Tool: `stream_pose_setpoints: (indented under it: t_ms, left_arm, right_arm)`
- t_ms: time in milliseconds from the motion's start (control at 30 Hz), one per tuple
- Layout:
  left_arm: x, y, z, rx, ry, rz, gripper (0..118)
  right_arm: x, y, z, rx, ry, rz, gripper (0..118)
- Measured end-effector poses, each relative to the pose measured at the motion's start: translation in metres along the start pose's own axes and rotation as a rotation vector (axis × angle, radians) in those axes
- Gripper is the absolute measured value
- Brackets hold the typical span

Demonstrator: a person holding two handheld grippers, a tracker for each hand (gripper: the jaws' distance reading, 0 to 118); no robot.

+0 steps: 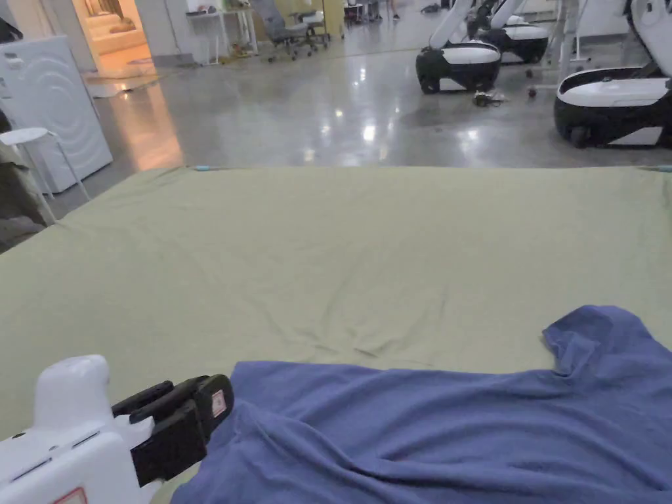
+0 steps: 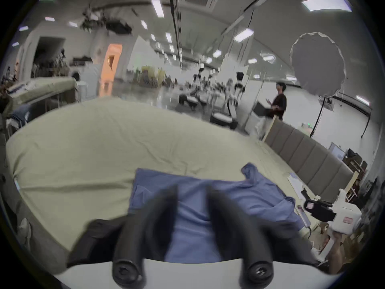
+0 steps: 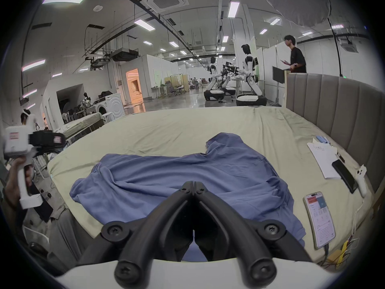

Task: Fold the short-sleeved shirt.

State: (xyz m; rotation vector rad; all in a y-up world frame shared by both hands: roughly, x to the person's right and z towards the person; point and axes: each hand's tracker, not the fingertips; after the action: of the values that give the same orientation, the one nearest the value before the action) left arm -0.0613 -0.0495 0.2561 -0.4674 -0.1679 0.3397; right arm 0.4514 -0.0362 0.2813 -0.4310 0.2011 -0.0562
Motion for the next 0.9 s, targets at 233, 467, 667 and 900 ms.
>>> stream_pose_setpoints:
  t_ms: [233,467,667,900]
  left_arm:
    - [-0.052,0.054,-0.119,-0.298,0.151,-0.035,63]
    - [-0.076,0.055,-0.205,-0.494,0.251,0.04,61]
    - [-0.073,0.043,-0.226,-0.552,0.317,0.001,17]
    - [-0.065,0.045,-0.243,-0.606,0.337,-0.135,10]
  right_arm:
    - [0.022,-0.009,-0.009,-0.021,-0.001,-0.053,0]
    - [0.06,-0.015,-0.004,-0.042,-0.076,-0.146,0]
    - [0.073,-0.013,0.005,-0.07,-0.151,-0.147,0]
    - [0.089,0.019,-0.015,-0.086,-0.154,-0.154,14]
